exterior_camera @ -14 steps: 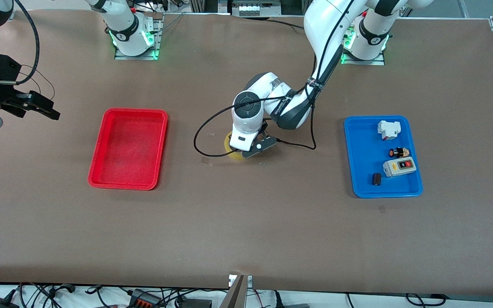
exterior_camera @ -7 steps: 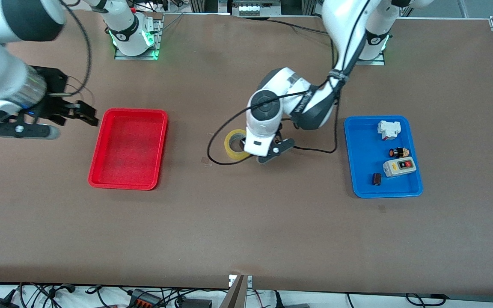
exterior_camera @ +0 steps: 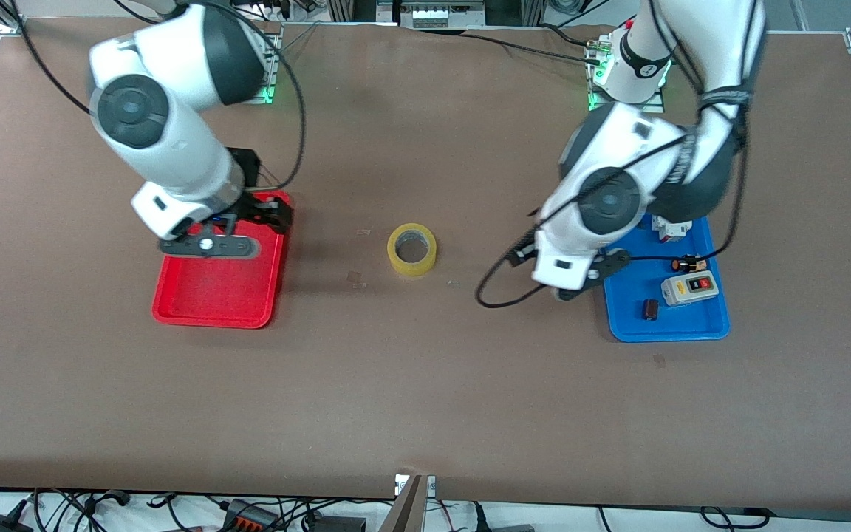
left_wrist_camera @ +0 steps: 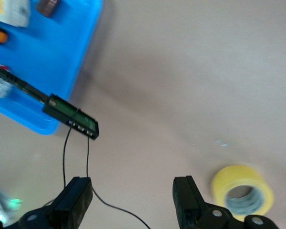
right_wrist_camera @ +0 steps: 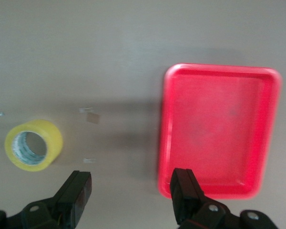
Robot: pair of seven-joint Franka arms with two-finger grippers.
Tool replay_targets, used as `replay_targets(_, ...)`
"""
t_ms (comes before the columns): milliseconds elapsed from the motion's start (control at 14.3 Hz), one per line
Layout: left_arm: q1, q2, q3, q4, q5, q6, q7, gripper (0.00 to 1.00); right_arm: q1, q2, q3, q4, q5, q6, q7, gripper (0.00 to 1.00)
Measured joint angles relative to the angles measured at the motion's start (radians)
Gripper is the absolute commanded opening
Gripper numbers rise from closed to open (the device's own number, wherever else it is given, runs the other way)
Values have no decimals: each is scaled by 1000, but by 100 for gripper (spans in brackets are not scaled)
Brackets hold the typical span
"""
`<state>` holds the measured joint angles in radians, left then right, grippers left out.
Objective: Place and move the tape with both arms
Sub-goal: 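Set the tape down with the left gripper while the right gripper approaches, then grasp the tape rim with the right gripper while the left gripper withdraws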
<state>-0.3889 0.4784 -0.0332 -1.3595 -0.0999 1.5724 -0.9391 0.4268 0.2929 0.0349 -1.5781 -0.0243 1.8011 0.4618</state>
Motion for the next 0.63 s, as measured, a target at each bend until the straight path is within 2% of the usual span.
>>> replay_targets(279, 114, -58, 2, 0, 0, -116, 171, 100, 120, 104, 1, -3, 0, 157, 129, 98)
replay_targets(629, 209, -109, 3, 0, 0, -178, 288, 100, 278, 301, 2, 13, -1, 384, 353, 98)
